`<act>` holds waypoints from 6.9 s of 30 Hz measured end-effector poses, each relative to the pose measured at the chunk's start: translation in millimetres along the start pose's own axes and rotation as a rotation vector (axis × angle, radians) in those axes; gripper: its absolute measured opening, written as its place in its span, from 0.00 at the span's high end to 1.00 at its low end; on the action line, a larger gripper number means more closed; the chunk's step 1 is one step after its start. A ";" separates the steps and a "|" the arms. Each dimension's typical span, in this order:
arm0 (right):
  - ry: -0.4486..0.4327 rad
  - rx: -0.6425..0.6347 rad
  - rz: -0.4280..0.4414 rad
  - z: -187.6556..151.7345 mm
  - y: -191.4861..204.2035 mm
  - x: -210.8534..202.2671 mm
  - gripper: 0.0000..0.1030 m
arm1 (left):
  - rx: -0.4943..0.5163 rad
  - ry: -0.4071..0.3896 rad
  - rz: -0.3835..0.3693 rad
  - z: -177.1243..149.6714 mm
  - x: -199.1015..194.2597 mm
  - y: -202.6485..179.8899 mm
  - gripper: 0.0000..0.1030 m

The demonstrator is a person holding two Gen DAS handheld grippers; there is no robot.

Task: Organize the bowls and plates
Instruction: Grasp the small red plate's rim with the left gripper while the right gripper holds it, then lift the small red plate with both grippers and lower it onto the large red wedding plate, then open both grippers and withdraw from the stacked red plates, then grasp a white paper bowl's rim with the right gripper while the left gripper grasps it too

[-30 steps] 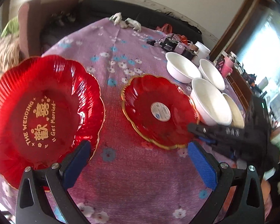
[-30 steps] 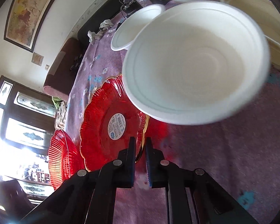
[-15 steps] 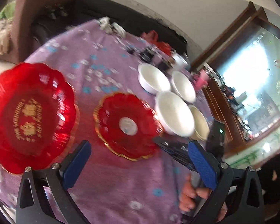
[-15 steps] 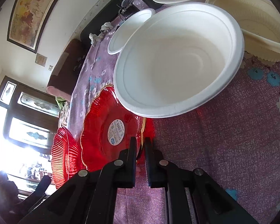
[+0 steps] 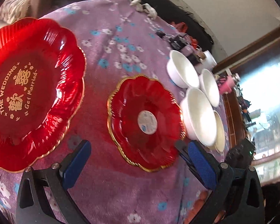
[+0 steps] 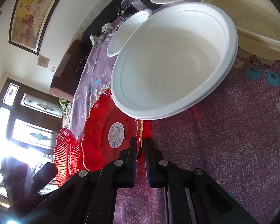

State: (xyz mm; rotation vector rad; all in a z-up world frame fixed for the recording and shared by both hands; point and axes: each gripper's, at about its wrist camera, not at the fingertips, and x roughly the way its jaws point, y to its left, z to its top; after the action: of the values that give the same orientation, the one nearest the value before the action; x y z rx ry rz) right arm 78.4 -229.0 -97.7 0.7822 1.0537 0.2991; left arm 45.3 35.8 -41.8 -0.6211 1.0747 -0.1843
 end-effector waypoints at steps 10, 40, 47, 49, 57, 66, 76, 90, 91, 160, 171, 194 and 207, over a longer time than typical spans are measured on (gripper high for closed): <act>0.006 0.006 0.013 1.9 -2.5 -0.7 0.91 | -0.001 -0.036 0.022 9.7 12.0 -3.7 0.00; 0.020 0.035 0.033 3.6 -9.7 -0.7 0.91 | -0.019 -0.006 0.118 11.2 24.1 17.5 0.93; 0.024 0.035 0.036 2.6 -7.8 0.9 0.91 | -0.021 -0.009 0.120 9.0 22.8 19.7 0.93; 0.024 0.032 0.034 2.0 -6.1 1.3 0.91 | -0.023 -0.008 0.122 6.6 21.1 21.5 0.93; 0.045 0.023 0.048 -3.9 3.6 4.5 0.91 | -0.050 -0.011 0.101 -4.5 5.7 34.2 0.92; 0.018 -0.029 0.060 -12.1 24.3 -13.0 0.92 | -0.038 -0.039 0.045 -17.0 -26.7 30.2 0.92; -0.046 -0.110 0.073 -16.9 60.0 -43.3 0.92 | -0.021 -0.129 0.005 -13.3 -73.9 23.9 0.91; 0.083 -0.257 0.146 -32.9 169.0 36.8 0.92 | -0.169 -0.263 0.123 14.3 -140.0 110.2 0.91; 0.091 -0.265 0.144 -35.7 174.0 43.8 0.92 | -0.181 -0.261 0.138 15.9 -140.7 118.0 0.91; -0.078 -0.306 -0.024 -12.4 136.9 41.6 0.88 | 0.247 -0.367 0.558 7.7 -103.3 28.2 0.44; -0.194 -0.247 -0.048 49.1 89.8 -27.1 0.89 | 0.379 -0.332 0.497 22.3 -45.1 -55.8 0.38; -0.116 -0.038 -0.007 194.8 22.9 -15.3 0.87 | 0.306 -0.187 0.453 139.3 92.6 -115.6 0.37; -0.030 0.014 -0.085 218.0 6.5 17.3 0.81 | 0.189 -0.001 0.309 171.6 138.1 -95.3 0.36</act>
State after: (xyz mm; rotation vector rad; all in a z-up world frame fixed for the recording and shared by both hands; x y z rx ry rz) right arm 276.0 -308.7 -47.6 0.7501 1.0590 0.2070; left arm 274.3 -35.8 -38.4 -0.2805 1.1226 -0.0164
